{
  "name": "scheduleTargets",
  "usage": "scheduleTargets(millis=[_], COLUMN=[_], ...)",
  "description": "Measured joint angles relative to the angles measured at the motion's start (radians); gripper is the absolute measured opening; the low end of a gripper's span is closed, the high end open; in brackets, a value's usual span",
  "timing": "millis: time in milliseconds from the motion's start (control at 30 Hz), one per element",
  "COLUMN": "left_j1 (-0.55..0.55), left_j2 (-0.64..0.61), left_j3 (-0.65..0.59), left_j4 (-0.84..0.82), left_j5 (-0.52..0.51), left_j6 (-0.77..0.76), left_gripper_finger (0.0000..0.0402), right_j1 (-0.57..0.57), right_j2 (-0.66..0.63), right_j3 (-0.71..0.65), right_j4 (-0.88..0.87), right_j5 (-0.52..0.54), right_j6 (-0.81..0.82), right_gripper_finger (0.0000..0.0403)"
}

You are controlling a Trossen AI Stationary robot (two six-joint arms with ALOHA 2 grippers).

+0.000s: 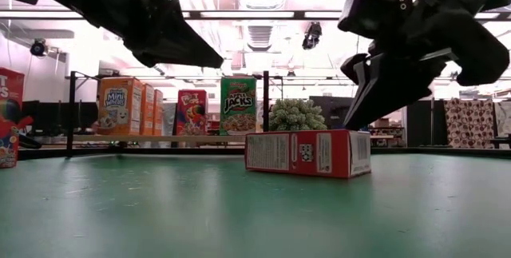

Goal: Stack cereal on shelf
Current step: Put the right red cereal box on the shelf aligned with the other red cereal box

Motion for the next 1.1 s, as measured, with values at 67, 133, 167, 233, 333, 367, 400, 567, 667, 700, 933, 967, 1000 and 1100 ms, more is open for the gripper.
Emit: scheduleTargets(millis=[67, 133, 167, 233, 333, 367, 400, 567, 667, 700, 933, 967, 1000, 1100], left_j1=[-0.001, -0.003, -0.004, -0.007, -0.01, -0.011, -0.011, -0.011, -0.011, -0.011, -0.011, -0.011, -0.011, -0.011], left_j2=[0.003, 0.003, 0.003, 0.003, 0.003, 0.003, 0.003, 0.003, 0.003, 0.003, 0.003, 0.003, 0.003, 0.003], left_j3=[0.0, 0.0, 0.0, 0.0, 0.0, 0.0, 0.0, 0.0, 0.0, 0.0, 0.0, 0.0, 0.0, 0.0], left_j4=[0.0, -0.001, 0.0, 0.0, 0.0, 0.0, 0.0, 0.003, 0.005, 0.005, 0.006, 0.006, 0.006, 0.007], left_j5=[0.0, 0.0, 0.0, 0.0, 0.001, 0.001, 0.001, 0.001, 0.002, 0.004, 0.023, 0.023, 0.023, 0.023], left_j6=[-0.001, -0.001, -0.001, -0.001, -0.001, -0.001, -0.001, -0.001, -0.004, -0.004, -0.006, -0.007, -0.007, -0.008], left_gripper_finger=[0.0001, 0.0001, 0.0001, 0.0001, 0.0001, 0.0001, 0.0001, 0.0001, 0.0001, 0.0001, 0.0001, 0.0001, 0.0001, 0.0001], right_j1=[0.0, -0.001, -0.002, -0.002, 0.002, 0.004, 0.007, 0.009, 0.014, 0.017, 0.048, 0.05, 0.053, 0.056], right_j2=[-0.01, -0.02, -0.026, -0.034, -0.037, -0.037, -0.034, -0.007, -0.006, -0.006, -0.007, -0.006, -0.005, -0.004], right_j3=[0.0, 0.001, 0.001, 0.002, 0.002, 0.002, 0.0, -0.011, -0.012, -0.013, -0.016, -0.017, -0.019, -0.018], right_j4=[-0.002, 0.0, 0.0, 0.002, 0.003, 0.003, 0.006, 0.013, 0.002, 0.001, -0.017, -0.023, -0.027, -0.018], right_j5=[0.0, 0.0, 0.0, -0.01, -0.059, -0.063, -0.063, -0.048, -0.044, -0.044, -0.052, -0.054, -0.054, -0.052], right_j6=[-0.003, -0.003, -0.001, 0.003, 0.012, 0.015, 0.02, 0.043, 0.057, 0.06, 0.072, 0.072, 0.076, 0.085], right_gripper_finger=[0.0009, 0.0009, 0.0009, 0.0008, 0.0009, 0.0009, 0.0009, 0.0009, 0.0009, 0.0009, 0.0009, 0.0009, 0.0009, 0.0009])
